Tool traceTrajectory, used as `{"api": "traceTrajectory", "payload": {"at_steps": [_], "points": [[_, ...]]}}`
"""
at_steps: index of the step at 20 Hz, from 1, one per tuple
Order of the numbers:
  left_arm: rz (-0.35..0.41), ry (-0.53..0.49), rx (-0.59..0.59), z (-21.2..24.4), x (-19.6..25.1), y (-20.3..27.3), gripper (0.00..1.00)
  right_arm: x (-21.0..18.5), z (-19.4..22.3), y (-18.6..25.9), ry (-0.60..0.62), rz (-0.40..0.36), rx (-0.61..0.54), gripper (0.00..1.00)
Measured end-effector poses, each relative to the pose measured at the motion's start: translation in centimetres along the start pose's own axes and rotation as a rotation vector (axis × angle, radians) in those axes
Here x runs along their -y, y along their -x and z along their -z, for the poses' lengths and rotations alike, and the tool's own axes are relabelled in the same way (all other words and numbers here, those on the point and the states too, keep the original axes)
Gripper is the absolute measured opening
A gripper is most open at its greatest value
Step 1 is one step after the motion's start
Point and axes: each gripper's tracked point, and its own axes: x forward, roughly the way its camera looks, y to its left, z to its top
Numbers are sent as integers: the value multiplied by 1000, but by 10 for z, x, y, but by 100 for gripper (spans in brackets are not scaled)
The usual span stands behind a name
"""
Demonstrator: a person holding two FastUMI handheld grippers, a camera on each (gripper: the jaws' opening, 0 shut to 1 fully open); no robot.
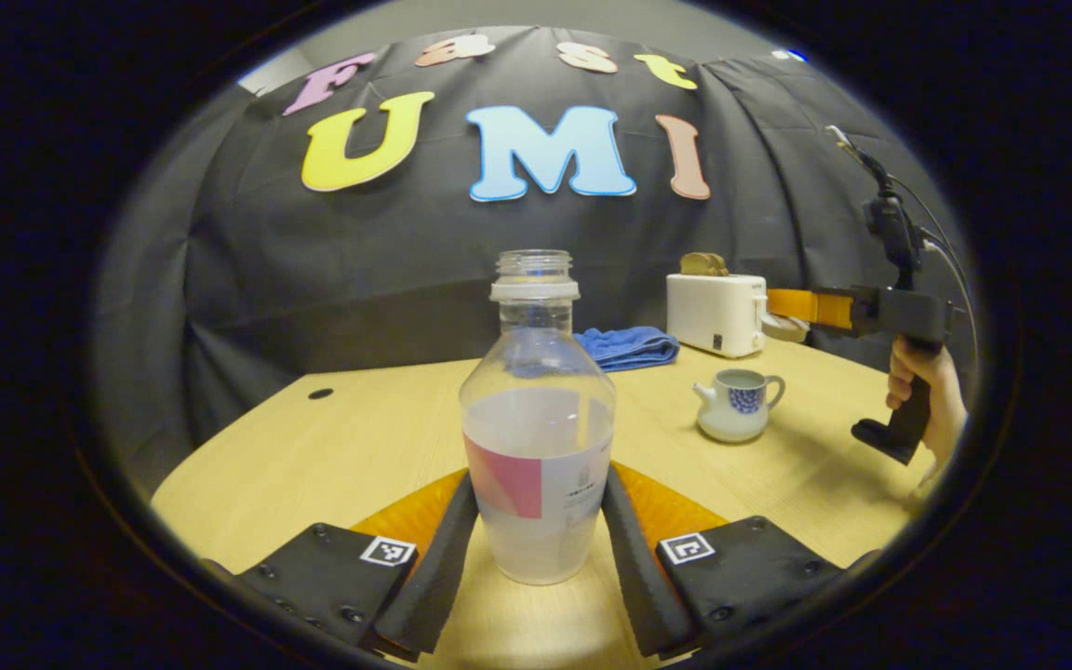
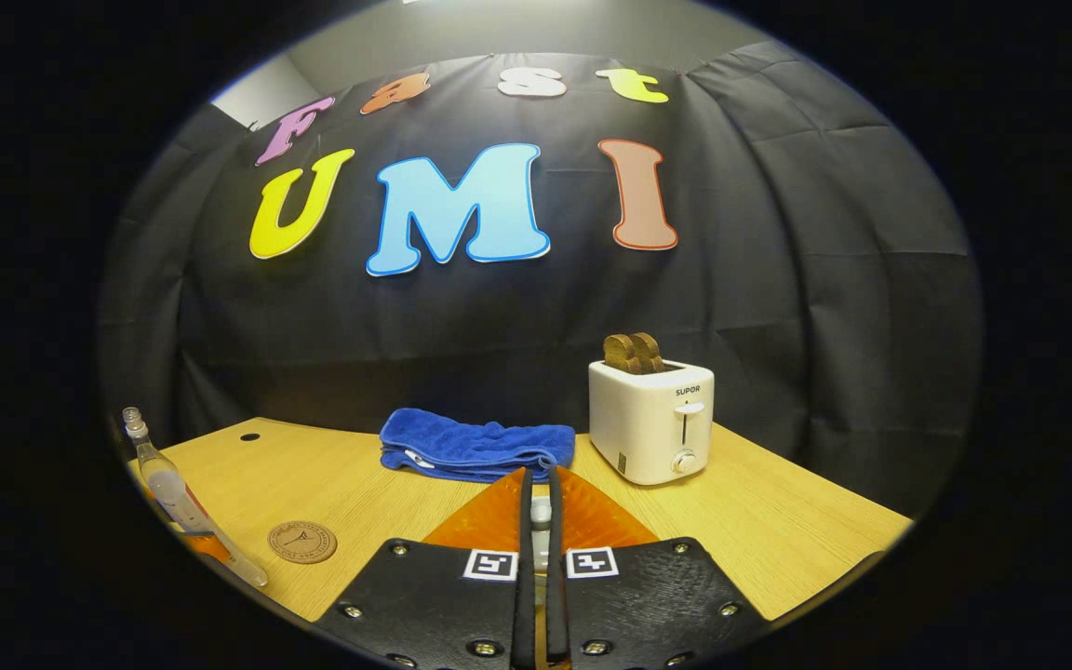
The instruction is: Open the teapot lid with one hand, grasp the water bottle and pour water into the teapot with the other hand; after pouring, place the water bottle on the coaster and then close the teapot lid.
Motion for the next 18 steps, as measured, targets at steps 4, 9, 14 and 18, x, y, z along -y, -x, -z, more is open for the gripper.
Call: {"api": "traceTrajectory", "payload": {"at_steps": [4,9,14,18], "points": [[15,-114,-8,-4,7,-10,78,9,3,1,-5,1,-3,5],[16,-289,-17,-18,8,-24,78,25,5,1,-13,9,2,5],[16,-524,33,-56,18,-47,78,45,7,-1,-38,21,0,5],[58,-627,44,-69,43,-66,78,63,5,0,-53,42,6,5]]}}
